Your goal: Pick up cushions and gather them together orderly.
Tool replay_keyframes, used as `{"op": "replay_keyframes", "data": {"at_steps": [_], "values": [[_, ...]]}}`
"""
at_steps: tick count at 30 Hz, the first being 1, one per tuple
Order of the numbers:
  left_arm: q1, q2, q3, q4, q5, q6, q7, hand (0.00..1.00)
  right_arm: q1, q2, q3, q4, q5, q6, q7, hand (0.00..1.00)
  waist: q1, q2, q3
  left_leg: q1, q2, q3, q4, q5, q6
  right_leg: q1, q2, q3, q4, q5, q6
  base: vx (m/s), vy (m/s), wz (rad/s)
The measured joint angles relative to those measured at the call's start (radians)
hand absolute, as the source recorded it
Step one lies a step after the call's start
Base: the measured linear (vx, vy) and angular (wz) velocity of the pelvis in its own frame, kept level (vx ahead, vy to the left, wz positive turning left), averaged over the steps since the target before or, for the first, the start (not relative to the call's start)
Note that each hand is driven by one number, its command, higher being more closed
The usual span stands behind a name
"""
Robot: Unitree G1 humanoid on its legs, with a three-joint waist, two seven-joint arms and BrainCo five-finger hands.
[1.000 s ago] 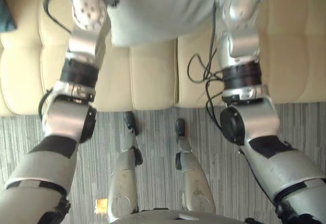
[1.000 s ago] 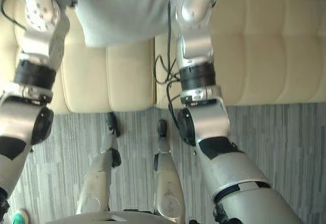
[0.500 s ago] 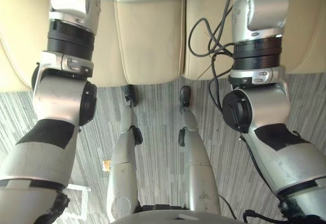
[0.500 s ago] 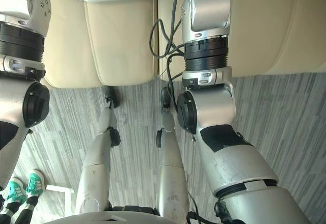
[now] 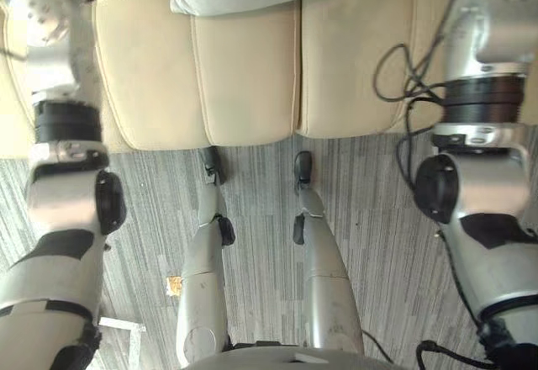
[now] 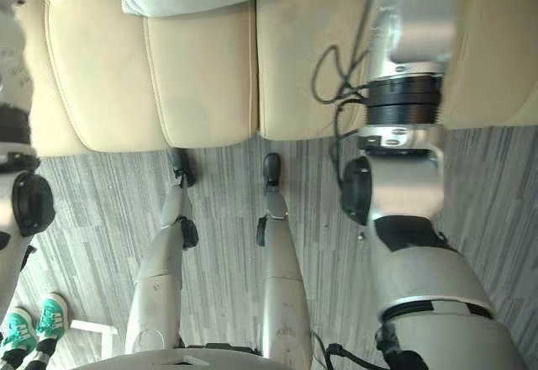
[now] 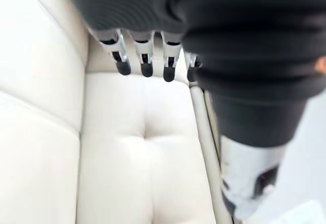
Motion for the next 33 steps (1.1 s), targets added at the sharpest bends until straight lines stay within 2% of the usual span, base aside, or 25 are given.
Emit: {"op": "replay_keyframes", "data": {"at_steps": [2,3,4,5,9,11,13,16,17,18,19,21,23,28,33], "values": [[0.11,0.025,0.009,0.001,-0.047,-0.001,-0.027,0.0,0.111,-0.058,0.005,0.004,0.073,-0.016,0.036,0.0,-0.007,0.0,-0.043,0.032,-0.01,0.007,-0.001,-0.066,-0.021,0.009,-0.016,-0.005,0.062,-0.064,0.0,-0.01,-0.146,0.35],[0.121,0.03,0.014,0.001,-0.056,-0.001,-0.033,0.0,0.121,-0.067,0.006,0.004,0.086,-0.017,0.043,0.0,-0.007,0.0,-0.043,0.038,-0.01,0.012,-0.001,-0.072,-0.026,0.015,-0.018,-0.004,0.062,-0.064,0.0,0.0,-0.159,0.2],[0.147,0.045,0.039,0.001,-0.076,-0.002,-0.048,0.0,0.142,-0.083,0.004,0.004,0.122,-0.018,0.058,0.0,0.0,0.0,-0.043,0.054,-0.008,0.03,-0.001,-0.069,-0.026,0.029,-0.017,-0.004,0.059,-0.065,-0.002,0.0,-0.164,-0.06],[0.176,0.064,0.07,0.001,-0.085,-0.002,-0.056,0.0,0.171,-0.097,0.003,0.002,0.155,-0.022,0.077,0.0,-0.001,0.0,-0.043,0.065,-0.008,0.031,-0.001,-0.03,-0.004,0.039,-0.016,-0.004,0.062,-0.073,-0.002,-0.01,-0.171,-0.07],[0.292,0.053,0.081,-0.048,-0.104,-0.012,-0.096,0.0,0.332,-0.107,-0.074,-0.014,0.211,-0.038,0.114,0.0,-0.01,0.0,-0.043,0.096,-0.011,0.021,0.0,-0.025,0.002,0.083,-0.02,-0.021,0.067,-0.092,-0.004,0.02,-0.181,0.15],[0.411,0.011,0.104,-0.133,-0.107,-0.015,-0.1,0.0,0.461,-0.1,-0.111,-0.087,0.226,-0.043,0.119,0.0,-0.009,0.0,-0.043,0.122,-0.012,0.014,0.0,-0.025,0.002,0.116,-0.022,-0.032,0.067,-0.102,-0.005,0.03,-0.162,0.18],[0.66,-0.072,0.101,-0.283,-0.123,-0.023,-0.113,0.0,0.725,-0.054,-0.135,-0.237,0.225,-0.058,0.163,0.0,-0.01,0.0,-0.043,0.185,-0.015,-0.001,0.0,-0.027,-0.001,0.189,-0.028,-0.05,0.068,-0.127,-0.01,0.05,-0.18,0.26],[0.957,-0.209,0.053,-0.45,-0.115,-0.043,-0.143,0.0,1.038,0.068,-0.151,-0.373,0.175,-0.063,0.245,0.0,-0.007,0.003,-0.051,0.264,-0.017,-0.038,-0.001,-0.042,-0.017,0.286,-0.034,-0.094,0.076,-0.171,-0.017,0.06,-0.166,0.37],[1.082,-0.294,0.018,-0.489,-0.099,-0.051,-0.165,0.0,1.179,0.154,-0.15,-0.392,0.134,-0.062,0.282,0.0,-0.003,0.005,-0.084,0.293,-0.014,-0.059,-0.001,-0.074,-0.011,0.327,-0.033,-0.119,0.081,-0.191,-0.019,0.06,-0.085,0.42],[1.124,-0.322,0.004,-0.489,-0.096,-0.051,-0.177,0.0,1.224,0.187,-0.151,-0.392,0.118,-0.06,0.296,0.0,0.0,0.003,-0.101,0.303,-0.014,-0.062,-0.001,-0.078,-0.009,0.34,-0.035,-0.127,0.085,-0.197,-0.02,0.09,-0.083,0.41],[1.193,-0.367,-0.033,-0.483,-0.084,-0.05,-0.193,0.0,1.307,0.248,-0.149,-0.391,0.086,-0.058,0.315,0.0,0.009,0.001,-0.123,0.334,-0.018,-0.072,-0.001,-0.1,-0.017,0.376,-0.04,-0.134,0.087,-0.209,-0.019,0.1,-0.059,0.25],[1.269,-0.408,-0.073,-0.468,-0.075,-0.048,-0.215,0.0,1.396,0.32,-0.14,-0.387,0.033,-0.054,0.336,0.0,0.027,-0.005,-0.15,0.382,-0.027,-0.073,-0.001,-0.117,-0.015,0.423,-0.049,-0.139,0.082,-0.223,-0.014,0.08,-0.045,0.16],[1.381,-0.465,-0.088,-0.392,-0.053,-0.039,-0.244,0.0,1.499,0.401,-0.099,-0.306,-0.054,-0.043,0.366,0.0,0.044,-0.005,-0.212,0.463,-0.04,-0.072,-0.001,-0.139,-0.012,0.519,-0.055,-0.141,0.051,-0.235,-0.011,0.09,-0.025,0.07],[1.413,-0.515,-0.061,-0.099,0.044,0.005,-0.266,0.0,1.529,0.476,-0.064,-0.023,-0.101,-0.005,0.404,0.0,0.046,-0.012,-0.313,0.579,-0.04,-0.076,-0.001,-0.167,-0.012,0.685,-0.054,-0.163,-0.054,-0.221,-0.017,0.07,0.009,0.07],[1.408,-0.551,-0.009,0.09,0.165,0.034,-0.265,0.0,1.507,0.502,-0.073,0.169,-0.147,0.015,0.423,0.0,0.041,-0.022,-0.347,0.666,-0.038,-0.03,-0.007,-0.191,-0.018,0.778,-0.046,-0.13,-0.124,-0.195,-0.015,0.03,0.004,-0.25]]}}
